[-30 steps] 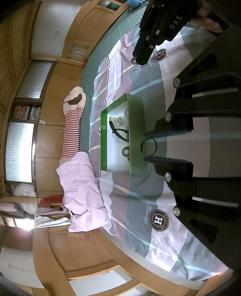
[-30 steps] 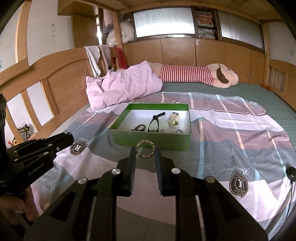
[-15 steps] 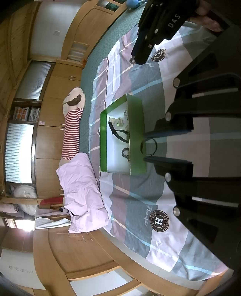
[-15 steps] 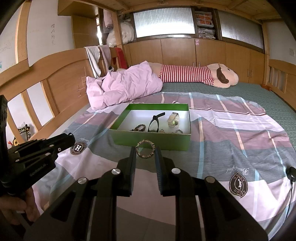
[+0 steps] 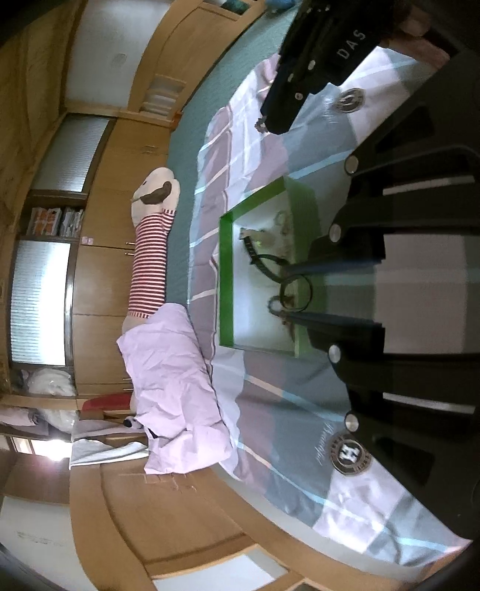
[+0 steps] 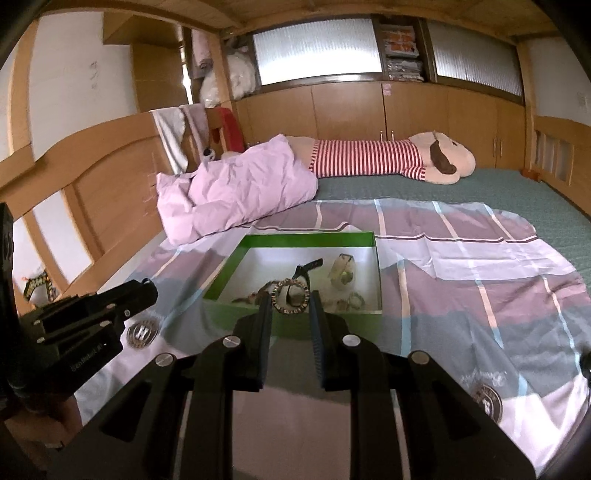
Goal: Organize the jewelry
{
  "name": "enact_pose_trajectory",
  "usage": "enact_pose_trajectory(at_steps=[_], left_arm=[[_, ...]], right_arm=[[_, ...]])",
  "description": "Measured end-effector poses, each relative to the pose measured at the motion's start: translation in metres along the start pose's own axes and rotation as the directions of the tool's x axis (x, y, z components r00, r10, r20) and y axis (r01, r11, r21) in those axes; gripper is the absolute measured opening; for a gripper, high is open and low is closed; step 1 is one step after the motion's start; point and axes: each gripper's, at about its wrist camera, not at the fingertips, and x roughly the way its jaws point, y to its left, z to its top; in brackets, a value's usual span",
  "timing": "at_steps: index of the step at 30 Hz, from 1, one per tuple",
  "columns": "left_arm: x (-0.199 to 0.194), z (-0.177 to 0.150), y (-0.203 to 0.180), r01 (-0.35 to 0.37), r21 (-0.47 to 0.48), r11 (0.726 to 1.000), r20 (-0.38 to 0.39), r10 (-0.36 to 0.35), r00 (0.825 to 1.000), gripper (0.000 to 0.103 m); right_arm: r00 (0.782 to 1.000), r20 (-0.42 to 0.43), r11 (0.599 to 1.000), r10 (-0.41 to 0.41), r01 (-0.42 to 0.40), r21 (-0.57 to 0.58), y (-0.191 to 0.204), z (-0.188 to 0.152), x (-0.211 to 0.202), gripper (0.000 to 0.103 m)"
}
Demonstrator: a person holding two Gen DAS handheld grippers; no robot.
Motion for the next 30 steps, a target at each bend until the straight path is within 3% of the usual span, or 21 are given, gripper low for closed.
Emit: enact_pose_trajectory(at_steps=[11,13,14,15,16,17,22,24,27,30], left_arm=[[0.123,0.046,0.006,-0.017,-0.037,0.999,-0.045,0.016,0.999,0.021],[0.138,0.046,0.009,-0.018,-0.042,0.999,-0.066,0.015,0.998,0.023],[0.141,0.045,0.01,-0.01,-0.049,0.999,-0.071,0.006,0.997,0.041],[0.141,0.044,0.014,-0.005,-0.07,0.998,-0.063,0.001,0.998,0.07],[0.137,0.045,0.016,-0.022,-0.079,0.997,-0.045,0.018,0.999,0.078],[0.134,0.047,0.016,-0.028,-0.078,0.997,-0.029,0.026,0.999,0.079],[0.069,0.068,0.017,0.012,-0.025,1.0,0.096,-0.01,0.995,0.079],[0.037,0.067,0.018,0.017,-0.027,0.999,0.133,-0.013,0.991,0.079],[-0.006,0.054,0.016,0.016,-0.003,1.0,0.158,-0.016,0.987,0.082],[-0.036,0.037,0.011,-0.001,0.021,1.0,0.169,-0.003,0.986,0.085]], right_arm=[[0.997,-0.049,0.997,-0.061,0.063,0.042,-0.027,0.029,0.107,0.02],[0.996,-0.056,0.996,-0.066,0.069,0.048,-0.033,0.029,0.122,0.025],[0.996,-0.064,0.997,-0.059,0.062,0.051,-0.035,0.03,0.127,0.04],[0.996,-0.071,0.997,-0.053,0.056,0.053,-0.036,0.03,0.128,0.046],[0.997,-0.058,0.997,-0.049,0.053,0.06,-0.038,0.032,0.124,0.047],[0.999,-0.032,0.997,-0.044,0.046,0.064,-0.039,0.035,0.115,0.046],[0.993,0.117,0.997,0.018,-0.026,0.073,-0.031,0.058,0.041,0.046],[0.983,0.182,0.999,0.005,-0.011,0.032,-0.018,0.055,-0.005,0.049],[0.982,0.188,1.0,-0.025,0.025,0.006,-0.004,0.04,-0.034,0.059],[0.99,0.133,0.999,-0.047,0.049,-0.01,0.003,0.018,-0.046,0.061]])
